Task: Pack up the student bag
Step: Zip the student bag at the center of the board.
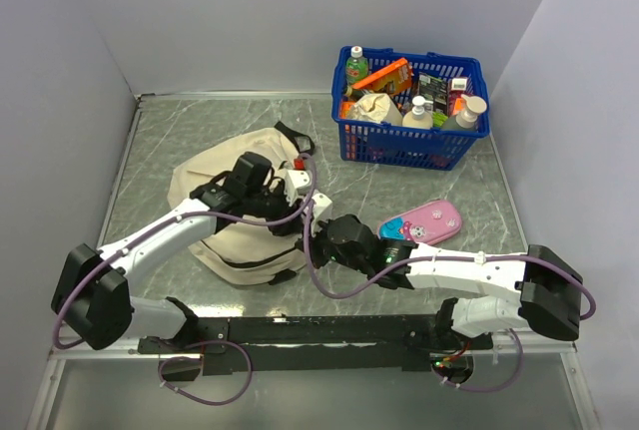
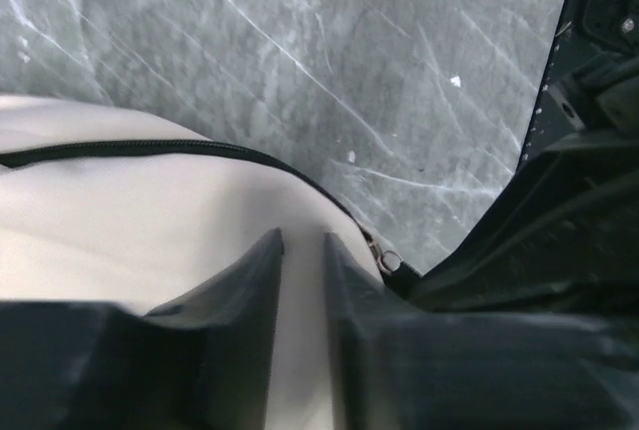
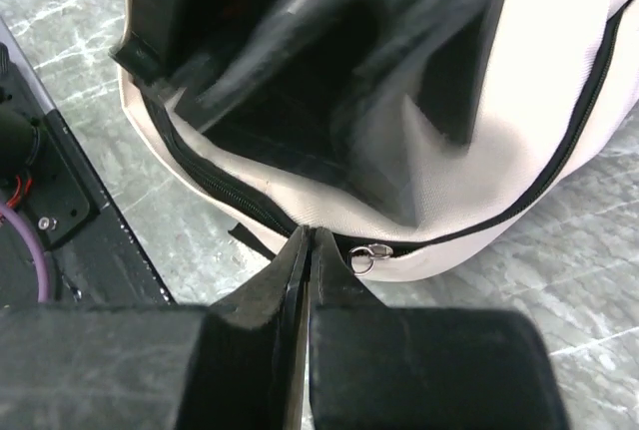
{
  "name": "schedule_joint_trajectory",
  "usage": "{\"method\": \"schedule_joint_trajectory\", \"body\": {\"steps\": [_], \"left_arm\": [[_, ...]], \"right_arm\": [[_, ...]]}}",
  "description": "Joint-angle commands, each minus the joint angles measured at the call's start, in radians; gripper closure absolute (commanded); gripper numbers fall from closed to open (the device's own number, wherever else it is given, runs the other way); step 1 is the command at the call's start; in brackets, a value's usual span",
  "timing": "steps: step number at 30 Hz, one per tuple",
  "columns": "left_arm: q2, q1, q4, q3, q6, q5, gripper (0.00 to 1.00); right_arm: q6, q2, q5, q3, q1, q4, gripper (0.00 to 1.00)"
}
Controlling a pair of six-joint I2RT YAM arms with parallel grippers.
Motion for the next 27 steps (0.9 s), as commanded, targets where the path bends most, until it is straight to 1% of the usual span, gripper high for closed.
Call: {"method": "schedule_joint_trajectory", "body": {"steps": [1, 2, 7, 12, 16, 19, 20, 22, 24, 25, 26, 27], "left_arm": [[0.032, -0.017, 0.016, -0.002, -0.030, -0.002, 0.94], [0.038, -0.018, 0.026, 0.007, -0.041, -0.018, 0.99], [0.083, -0.018, 0.056, 0.076, -0.072, 0.001, 0.99], [0.141, -0.012, 0.076, 0.195, -0.099, 0.014, 0.99], [0.176, -0.014, 0.070, 0.275, -0.109, 0.031, 0.99], [0.189, -0.012, 0.058, 0.320, -0.101, 0.034, 0.99], [0.190, -0.012, 0.023, 0.329, -0.093, 0.039, 0.99], [0.186, -0.011, -0.055, 0.361, -0.015, 0.054, 0.99], [0.210, 0.001, -0.243, 0.407, 0.049, 0.034, 0.99], [0.237, 0.012, -0.328, 0.483, 0.075, 0.039, 0.98], [0.304, 0.029, -0.418, 0.523, 0.110, 0.066, 0.93], [0.336, 0.078, -0.592, 0.550, 0.170, 0.106, 0.90]], "right_arm": [[-0.025, 0.005, 0.031, 0.060, 0.025, 0.068, 1.00], [-0.034, 0.005, 0.042, 0.057, 0.029, 0.071, 1.00], [-0.051, 0.013, 0.071, 0.049, 0.051, 0.085, 1.00], [-0.059, 0.040, 0.057, 0.064, 0.066, 0.117, 1.00], [-0.066, 0.121, 0.022, 0.130, 0.097, 0.140, 1.00], [-0.103, 0.183, 0.013, 0.208, 0.129, 0.117, 1.00], [-0.111, 0.195, 0.017, 0.222, 0.140, 0.103, 1.00], [-0.111, 0.215, 0.052, 0.256, 0.144, 0.074, 1.00], [-0.112, 0.197, 0.077, 0.236, 0.146, 0.073, 1.00], [-0.111, 0.188, 0.102, 0.230, 0.144, 0.068, 1.00], [-0.109, 0.178, 0.109, 0.224, 0.143, 0.070, 1.00], [-0.109, 0.169, 0.116, 0.221, 0.144, 0.067, 1.00]]}}
